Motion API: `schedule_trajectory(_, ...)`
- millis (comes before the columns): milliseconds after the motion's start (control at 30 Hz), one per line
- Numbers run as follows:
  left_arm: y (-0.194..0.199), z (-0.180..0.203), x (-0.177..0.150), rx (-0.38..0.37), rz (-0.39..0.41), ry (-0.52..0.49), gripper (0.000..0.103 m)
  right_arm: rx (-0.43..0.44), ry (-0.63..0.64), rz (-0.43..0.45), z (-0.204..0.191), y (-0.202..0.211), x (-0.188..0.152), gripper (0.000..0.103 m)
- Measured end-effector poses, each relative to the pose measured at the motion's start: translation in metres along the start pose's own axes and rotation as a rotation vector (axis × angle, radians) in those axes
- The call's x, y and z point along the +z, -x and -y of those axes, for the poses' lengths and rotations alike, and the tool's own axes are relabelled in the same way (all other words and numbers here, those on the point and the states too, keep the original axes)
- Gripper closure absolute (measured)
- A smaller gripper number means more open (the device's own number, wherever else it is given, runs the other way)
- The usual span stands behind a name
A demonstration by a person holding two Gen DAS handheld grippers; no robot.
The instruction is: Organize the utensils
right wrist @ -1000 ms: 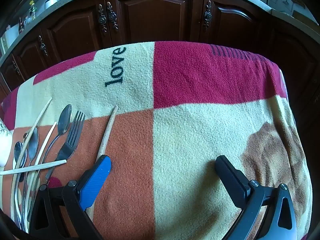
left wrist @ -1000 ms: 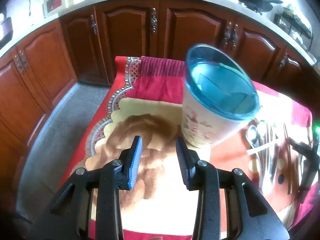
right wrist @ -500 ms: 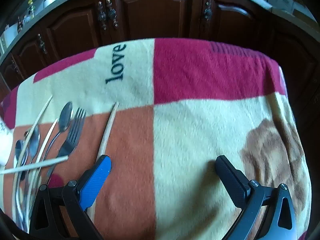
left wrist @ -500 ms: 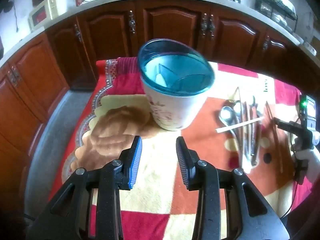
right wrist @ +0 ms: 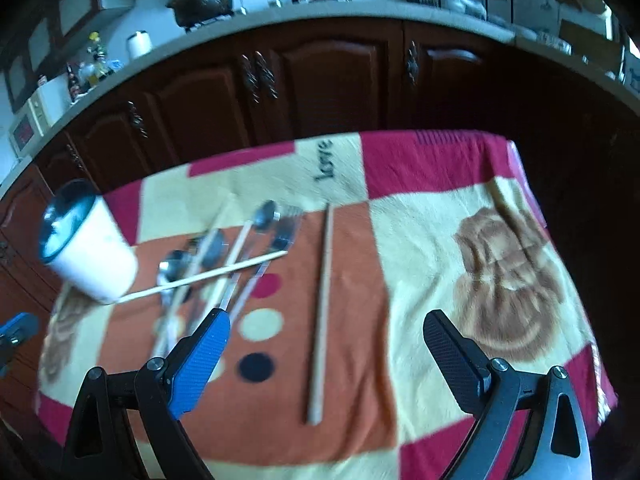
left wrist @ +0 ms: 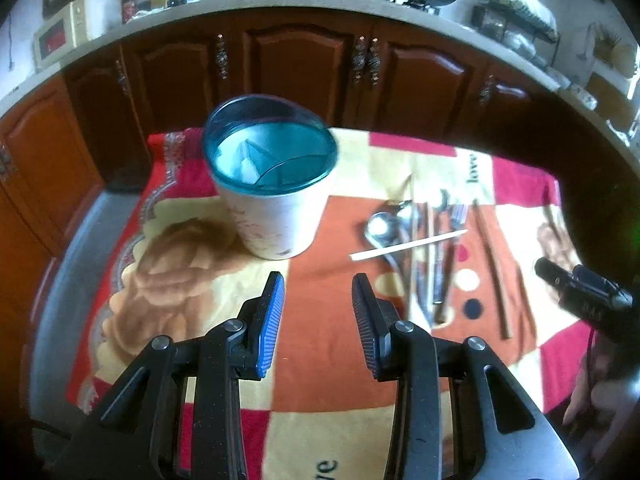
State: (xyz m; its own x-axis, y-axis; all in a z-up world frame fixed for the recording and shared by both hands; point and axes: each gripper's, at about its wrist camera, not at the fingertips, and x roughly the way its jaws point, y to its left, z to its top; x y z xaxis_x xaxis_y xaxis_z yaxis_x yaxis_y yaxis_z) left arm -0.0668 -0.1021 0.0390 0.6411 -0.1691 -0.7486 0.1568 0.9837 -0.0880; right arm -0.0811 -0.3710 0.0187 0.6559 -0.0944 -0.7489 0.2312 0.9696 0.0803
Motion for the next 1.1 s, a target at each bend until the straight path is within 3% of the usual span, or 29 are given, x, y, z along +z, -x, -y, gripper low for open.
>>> schedule_trajectory(167, 0.02, 0.009, -0.002, -0.034, 0.026, -0.002, 0.069, -0.009, 0.003, 0.06, -0.026, 0.039, -0.001, 0.006)
schedule_trajectory(467, 0.048, 0.012, -0.001, -0.025, 0.076, -0.011, 0.069, 0.011, 0.033, 0.099, -0.051, 0.072, -0.002, 0.006)
schedule_trajectory(1100, 0.062, 0.016, 0.003, -0.011, 0.108, -0.009, 0.069, 0.026, 0.079, 0.132, -0.066, 0.091, 0.0, 0.006)
